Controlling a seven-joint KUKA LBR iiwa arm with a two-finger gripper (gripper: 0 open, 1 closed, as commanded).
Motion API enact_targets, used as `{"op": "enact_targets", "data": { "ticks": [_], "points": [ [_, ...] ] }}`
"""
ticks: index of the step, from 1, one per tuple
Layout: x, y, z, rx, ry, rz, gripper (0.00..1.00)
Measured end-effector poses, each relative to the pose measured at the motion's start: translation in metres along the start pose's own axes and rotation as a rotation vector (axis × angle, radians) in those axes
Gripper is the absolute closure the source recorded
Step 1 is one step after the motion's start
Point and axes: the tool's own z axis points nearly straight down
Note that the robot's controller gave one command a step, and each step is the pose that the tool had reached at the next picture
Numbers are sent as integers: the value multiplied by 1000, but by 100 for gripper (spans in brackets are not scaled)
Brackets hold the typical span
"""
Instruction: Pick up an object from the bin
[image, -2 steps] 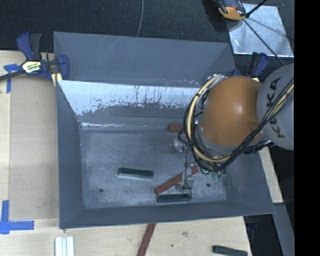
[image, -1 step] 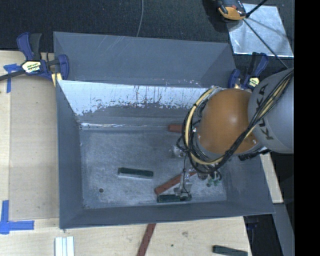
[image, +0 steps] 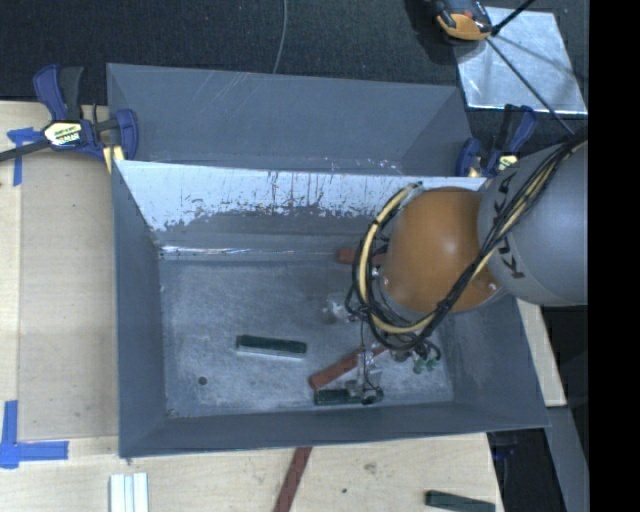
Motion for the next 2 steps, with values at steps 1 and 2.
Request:
{"op": "enact_targets", "data": {
  "ticks": [1,2],
  "points": [
    [-17,-38,33,0,-5,-205,100],
    [-17,-38,33,0,-5,-204,100]
  ]
}}
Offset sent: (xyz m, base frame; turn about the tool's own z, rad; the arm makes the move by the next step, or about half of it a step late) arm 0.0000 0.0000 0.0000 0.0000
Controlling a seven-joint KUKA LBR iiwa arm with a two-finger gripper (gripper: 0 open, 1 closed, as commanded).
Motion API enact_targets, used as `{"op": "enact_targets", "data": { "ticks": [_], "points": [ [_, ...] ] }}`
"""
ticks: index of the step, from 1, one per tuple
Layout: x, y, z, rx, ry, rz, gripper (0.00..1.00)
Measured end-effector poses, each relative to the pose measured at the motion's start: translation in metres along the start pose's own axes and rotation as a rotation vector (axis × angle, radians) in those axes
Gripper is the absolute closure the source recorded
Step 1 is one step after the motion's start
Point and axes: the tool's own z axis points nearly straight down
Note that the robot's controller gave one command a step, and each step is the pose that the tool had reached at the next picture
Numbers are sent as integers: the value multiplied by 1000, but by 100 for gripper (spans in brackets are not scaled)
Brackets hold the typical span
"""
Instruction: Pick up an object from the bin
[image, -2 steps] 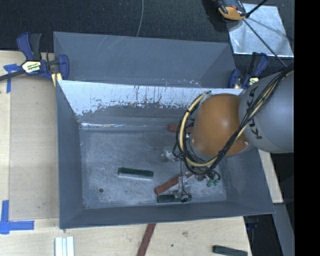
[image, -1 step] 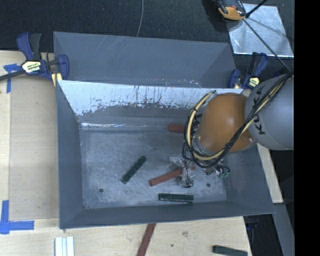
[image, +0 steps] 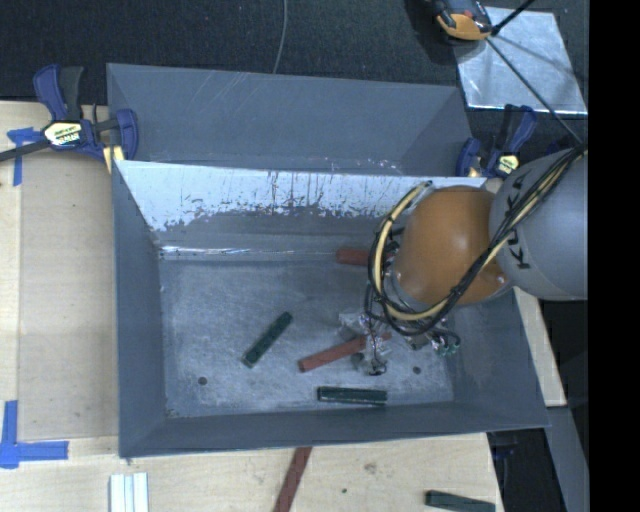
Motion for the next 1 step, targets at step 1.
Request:
{"op": "enact_targets", "data": {
  "ticks": [1],
  "points": [
    [-7,5,-50,-3,9,5,100]
  ]
}}
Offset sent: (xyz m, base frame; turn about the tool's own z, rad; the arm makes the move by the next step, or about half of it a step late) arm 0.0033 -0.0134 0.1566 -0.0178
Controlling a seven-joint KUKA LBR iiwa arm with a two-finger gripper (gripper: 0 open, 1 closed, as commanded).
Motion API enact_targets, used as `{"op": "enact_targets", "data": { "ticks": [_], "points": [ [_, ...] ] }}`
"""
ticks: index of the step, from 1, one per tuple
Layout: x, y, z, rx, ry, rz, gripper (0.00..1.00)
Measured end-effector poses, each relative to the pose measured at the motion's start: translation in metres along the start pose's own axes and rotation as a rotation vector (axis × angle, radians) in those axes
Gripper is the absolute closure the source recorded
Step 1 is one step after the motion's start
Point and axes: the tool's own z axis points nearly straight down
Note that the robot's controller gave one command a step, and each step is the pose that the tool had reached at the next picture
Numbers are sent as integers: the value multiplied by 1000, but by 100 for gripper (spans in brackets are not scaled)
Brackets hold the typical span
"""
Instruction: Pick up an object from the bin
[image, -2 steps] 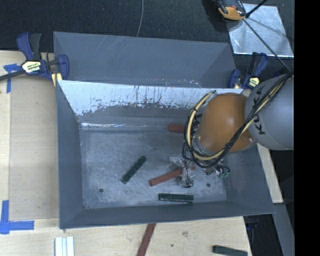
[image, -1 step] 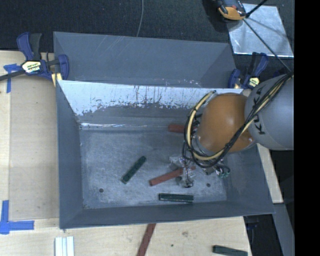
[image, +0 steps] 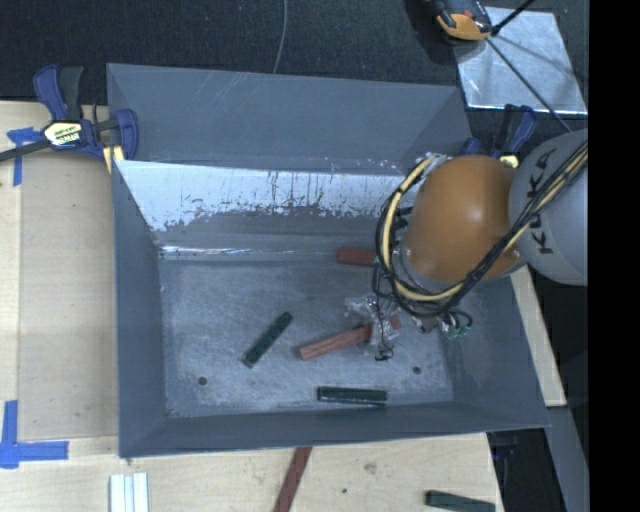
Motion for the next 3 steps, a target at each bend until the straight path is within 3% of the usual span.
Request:
{"op": "enact_targets", "data": {
  "ticks": [1,2,3],
  "points": [
    [-1,0,-15,0,-3,-4,100],
    [-28,-19,-53,4,-8,13,100],
    [-24,-10,-68,3,-7,18,100]
  ]
}}
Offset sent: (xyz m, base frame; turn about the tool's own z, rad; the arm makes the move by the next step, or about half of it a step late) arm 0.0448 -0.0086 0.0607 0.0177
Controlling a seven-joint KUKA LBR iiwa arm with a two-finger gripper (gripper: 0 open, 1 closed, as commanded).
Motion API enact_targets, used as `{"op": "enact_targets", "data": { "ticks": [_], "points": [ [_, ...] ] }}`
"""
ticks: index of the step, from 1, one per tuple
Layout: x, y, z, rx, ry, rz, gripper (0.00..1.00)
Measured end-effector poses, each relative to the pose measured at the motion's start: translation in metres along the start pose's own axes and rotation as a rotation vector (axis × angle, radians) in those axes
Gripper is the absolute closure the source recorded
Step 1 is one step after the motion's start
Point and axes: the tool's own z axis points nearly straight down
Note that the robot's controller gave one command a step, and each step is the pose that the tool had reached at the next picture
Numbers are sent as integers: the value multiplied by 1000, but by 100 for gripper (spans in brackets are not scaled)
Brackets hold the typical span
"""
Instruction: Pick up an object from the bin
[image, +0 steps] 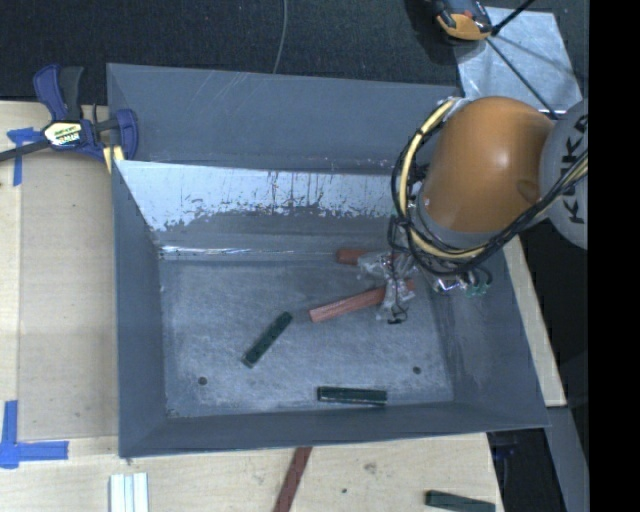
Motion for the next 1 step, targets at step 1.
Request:
{"op": "enact_targets", "data": {
  "ticks": [1],
  "points": [
    [-24,-1,-49,0,0,-12,100]
  ]
}}
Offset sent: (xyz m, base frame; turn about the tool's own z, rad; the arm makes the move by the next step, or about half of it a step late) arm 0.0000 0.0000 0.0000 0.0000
